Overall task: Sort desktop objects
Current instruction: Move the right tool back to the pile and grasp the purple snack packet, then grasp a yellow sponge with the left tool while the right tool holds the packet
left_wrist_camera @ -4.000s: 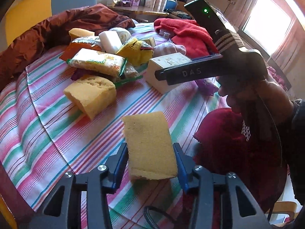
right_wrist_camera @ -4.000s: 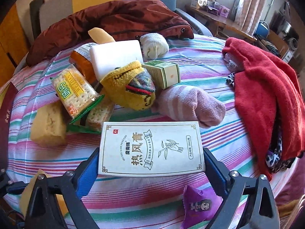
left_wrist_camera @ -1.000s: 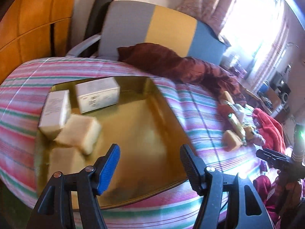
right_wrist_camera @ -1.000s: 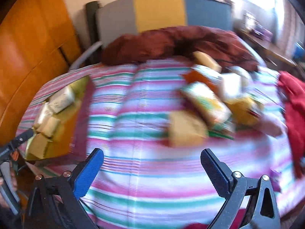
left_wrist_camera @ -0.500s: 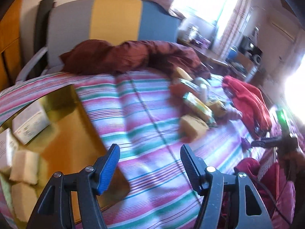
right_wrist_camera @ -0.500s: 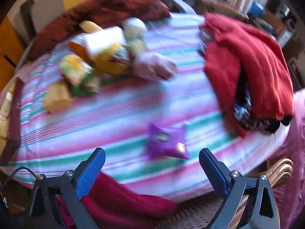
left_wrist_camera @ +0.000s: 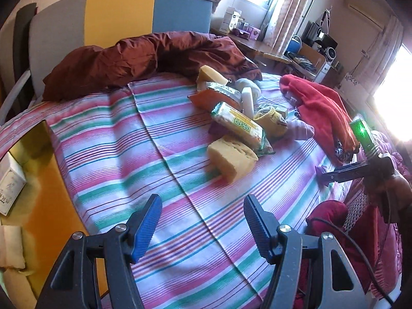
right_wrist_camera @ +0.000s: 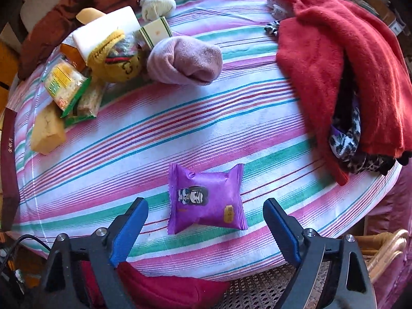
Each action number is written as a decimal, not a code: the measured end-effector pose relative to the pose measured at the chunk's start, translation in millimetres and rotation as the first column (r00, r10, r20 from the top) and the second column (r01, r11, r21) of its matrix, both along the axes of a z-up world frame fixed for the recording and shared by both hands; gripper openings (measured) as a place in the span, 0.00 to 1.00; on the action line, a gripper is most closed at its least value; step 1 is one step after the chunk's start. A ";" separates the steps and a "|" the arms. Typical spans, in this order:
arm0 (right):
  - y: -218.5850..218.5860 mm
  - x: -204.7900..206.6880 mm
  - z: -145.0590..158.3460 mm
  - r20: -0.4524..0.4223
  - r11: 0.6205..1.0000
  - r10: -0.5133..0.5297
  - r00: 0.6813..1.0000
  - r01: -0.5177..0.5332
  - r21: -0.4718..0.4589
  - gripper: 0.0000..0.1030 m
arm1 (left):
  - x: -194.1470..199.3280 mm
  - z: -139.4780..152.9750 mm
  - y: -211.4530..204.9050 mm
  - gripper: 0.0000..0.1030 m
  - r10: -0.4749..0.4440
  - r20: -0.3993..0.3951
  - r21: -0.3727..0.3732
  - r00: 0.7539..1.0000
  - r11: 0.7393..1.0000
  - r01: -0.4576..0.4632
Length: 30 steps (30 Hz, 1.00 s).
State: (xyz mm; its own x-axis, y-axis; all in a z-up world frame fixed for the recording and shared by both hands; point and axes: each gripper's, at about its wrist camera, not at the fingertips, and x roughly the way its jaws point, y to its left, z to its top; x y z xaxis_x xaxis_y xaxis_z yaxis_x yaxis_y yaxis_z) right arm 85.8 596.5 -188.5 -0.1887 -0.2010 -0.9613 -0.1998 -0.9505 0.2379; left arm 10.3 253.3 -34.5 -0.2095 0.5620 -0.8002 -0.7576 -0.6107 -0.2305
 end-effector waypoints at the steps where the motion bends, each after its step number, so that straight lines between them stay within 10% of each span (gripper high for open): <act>1: 0.9 0.0 -0.8 0.004 1.000 0.003 1.000 -0.003 0.004 0.88 | -0.1 -0.6 1.1 0.65 -0.001 0.002 -0.001 1.000 1.000 0.001; 14: 5.8 5.0 -6.8 0.044 0.998 0.054 0.998 -0.056 0.035 0.60 | 1.5 -14.5 18.7 0.65 -0.033 0.031 -0.030 0.999 0.999 0.033; 30: 5.8 20.2 11.6 -0.040 0.991 0.114 0.993 -0.111 0.077 0.55 | -6.6 -38.6 45.3 0.70 -0.031 0.157 -0.023 0.987 0.999 0.035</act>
State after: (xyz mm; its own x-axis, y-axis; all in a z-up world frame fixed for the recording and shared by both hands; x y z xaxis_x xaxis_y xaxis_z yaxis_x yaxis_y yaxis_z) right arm 106.0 602.4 -176.9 -0.2114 -0.1514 -0.9656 -0.0811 -0.9818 0.1717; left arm 3.7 298.6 -73.1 -0.0618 0.5451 -0.8361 -0.7333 -0.5931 -0.3324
